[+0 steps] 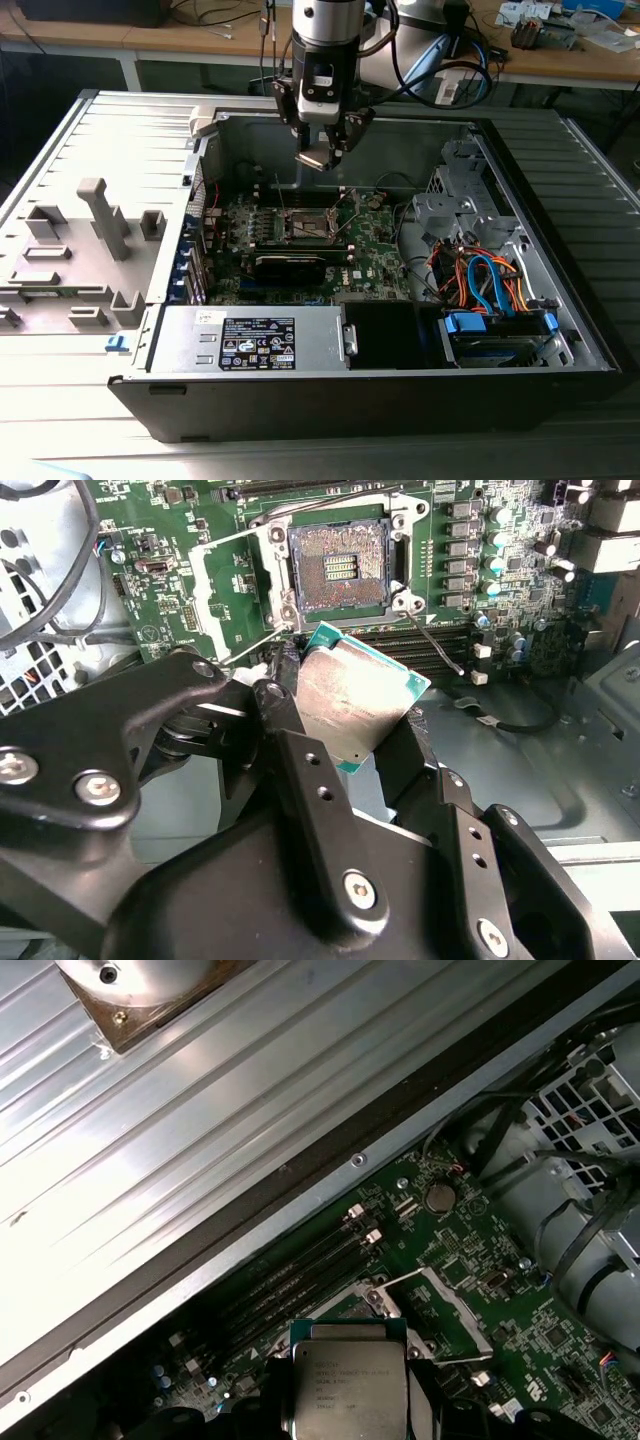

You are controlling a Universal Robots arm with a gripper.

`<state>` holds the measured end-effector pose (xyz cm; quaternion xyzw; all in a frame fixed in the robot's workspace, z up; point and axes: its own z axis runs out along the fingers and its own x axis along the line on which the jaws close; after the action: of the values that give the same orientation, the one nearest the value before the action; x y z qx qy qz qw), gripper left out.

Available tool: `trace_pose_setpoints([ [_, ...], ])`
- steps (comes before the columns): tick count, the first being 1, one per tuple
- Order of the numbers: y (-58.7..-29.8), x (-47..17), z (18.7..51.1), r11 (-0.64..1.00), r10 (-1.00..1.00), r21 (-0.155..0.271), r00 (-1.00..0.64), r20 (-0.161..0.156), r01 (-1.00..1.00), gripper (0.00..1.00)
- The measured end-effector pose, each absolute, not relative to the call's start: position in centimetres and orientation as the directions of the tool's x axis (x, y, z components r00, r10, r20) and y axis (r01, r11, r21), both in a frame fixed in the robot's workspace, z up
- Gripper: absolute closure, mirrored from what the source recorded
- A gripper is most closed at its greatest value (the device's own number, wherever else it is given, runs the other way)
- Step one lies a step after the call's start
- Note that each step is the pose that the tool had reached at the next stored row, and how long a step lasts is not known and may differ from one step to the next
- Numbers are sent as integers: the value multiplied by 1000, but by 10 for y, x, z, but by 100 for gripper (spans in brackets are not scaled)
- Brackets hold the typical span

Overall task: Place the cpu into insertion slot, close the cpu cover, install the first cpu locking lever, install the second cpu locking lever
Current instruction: 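Place the cpu into insertion slot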

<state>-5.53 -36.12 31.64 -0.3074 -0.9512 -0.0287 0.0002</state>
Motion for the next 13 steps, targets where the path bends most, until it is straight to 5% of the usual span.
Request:
trace_pose_setpoints([
  [13, -361, -55, 316, 795, 604, 55, -796, 18, 604, 45],
])
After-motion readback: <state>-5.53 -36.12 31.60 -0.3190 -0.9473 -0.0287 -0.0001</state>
